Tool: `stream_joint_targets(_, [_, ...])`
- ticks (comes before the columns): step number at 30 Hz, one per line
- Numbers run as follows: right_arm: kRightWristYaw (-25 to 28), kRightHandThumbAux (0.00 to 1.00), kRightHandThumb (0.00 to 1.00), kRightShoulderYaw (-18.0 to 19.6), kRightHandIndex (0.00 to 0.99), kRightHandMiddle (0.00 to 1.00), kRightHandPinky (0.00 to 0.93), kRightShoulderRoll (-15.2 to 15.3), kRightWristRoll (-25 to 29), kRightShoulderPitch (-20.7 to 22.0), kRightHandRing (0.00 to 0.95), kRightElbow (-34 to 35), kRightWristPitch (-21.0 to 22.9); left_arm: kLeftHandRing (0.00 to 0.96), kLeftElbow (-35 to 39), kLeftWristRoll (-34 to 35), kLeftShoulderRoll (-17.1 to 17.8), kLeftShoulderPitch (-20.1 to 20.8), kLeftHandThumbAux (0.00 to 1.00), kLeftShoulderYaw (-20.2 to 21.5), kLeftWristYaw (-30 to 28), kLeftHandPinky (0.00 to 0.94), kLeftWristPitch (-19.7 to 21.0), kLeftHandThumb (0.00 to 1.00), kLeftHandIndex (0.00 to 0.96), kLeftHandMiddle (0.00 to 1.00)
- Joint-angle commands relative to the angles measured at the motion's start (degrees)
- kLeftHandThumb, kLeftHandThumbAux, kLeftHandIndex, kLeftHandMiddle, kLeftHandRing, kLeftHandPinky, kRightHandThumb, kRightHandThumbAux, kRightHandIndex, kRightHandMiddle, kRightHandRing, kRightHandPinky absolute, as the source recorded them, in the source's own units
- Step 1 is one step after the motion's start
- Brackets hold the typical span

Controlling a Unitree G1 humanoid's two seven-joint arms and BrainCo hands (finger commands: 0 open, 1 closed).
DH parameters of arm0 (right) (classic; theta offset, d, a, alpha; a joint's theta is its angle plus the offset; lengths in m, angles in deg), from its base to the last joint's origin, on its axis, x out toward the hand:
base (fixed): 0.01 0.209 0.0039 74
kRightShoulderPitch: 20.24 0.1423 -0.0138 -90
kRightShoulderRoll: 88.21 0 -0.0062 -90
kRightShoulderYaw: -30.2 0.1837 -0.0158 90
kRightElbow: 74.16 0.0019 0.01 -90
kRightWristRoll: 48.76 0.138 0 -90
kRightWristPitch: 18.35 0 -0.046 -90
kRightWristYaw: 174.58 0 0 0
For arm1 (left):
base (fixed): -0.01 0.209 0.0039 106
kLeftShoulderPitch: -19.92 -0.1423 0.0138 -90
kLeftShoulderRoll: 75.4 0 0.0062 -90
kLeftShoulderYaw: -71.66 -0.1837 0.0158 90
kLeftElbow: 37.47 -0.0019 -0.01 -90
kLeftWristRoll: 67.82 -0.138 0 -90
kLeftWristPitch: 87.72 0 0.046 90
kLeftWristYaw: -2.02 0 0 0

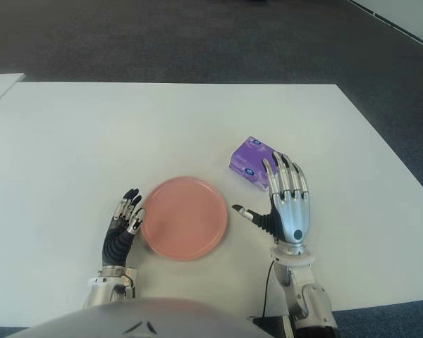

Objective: Put the tissue paper into the plate.

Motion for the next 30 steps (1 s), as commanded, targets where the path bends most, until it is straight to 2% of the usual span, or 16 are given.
stream_joint_targets(1, [0.7, 0.465, 0.363, -1.9, 0.073, 0.079, 0.031, 2.1, 1.0, 5.6, 0.057, -6.2, 2.3, 0.004, -6.1, 0.3, -1.2, -1.4, 0.538, 0.3, 0.5, 0.003, 5.0, 0.058, 0.0, 0.013])
stream_joint_targets(8, [3.2, 0.457, 0.381, -4.6, 0.071, 0.076, 0.025, 3.2, 3.2, 10.9, 0.052, -10.0, 4.6, 0.007, -7.5, -0.1, -0.9, -0.6, 0.541, 0.6, 0.5, 0.002, 4.0, 0.054, 0.0, 0.015])
stream_joint_targets(11, [5.7, 0.454, 0.377, -5.5, 0.066, 0.075, 0.021, 3.8, 5.1, 13.5, 0.05, -12.2, 4.9, 0.004, -8.4, -0.7, -0.7, -0.2, 0.539, 0.7, 0.8, 0.001, 3.3, 0.049, 0.0, 0.012])
stream_joint_targets(15, [6.4, 0.454, 0.382, -6.5, 0.062, 0.072, 0.035, 4.6, 6.8, 15.9, 0.047, -15.1, 4.7, 0.002, -9.2, -0.6, -0.8, 0.2, 0.538, 1.0, 0.5, 0.0, 2.7, 0.046, 0.0, 0.009])
stream_joint_targets(24, [3.6, 0.446, 0.395, -9.3, 0.047, 0.066, 0.037, 5.9, 9.0, 22.8, 0.038, -25.9, 3.6, 0.0, -10.5, 0.3, -1.1, 1.1, 0.538, 1.1, -0.2, 0.0, 2.6, 0.056, 0.0, 0.002])
stream_joint_targets(30, [2.3, 0.425, 0.404, -11.1, 0.039, 0.067, 0.056, 6.5, 10.1, 25.5, 0.037, -29.9, 3.7, 0.0, -10.7, 0.6, -1.1, 1.4, 0.547, 1.2, -0.3, 0.0, 2.6, 0.057, 0.0, 0.0])
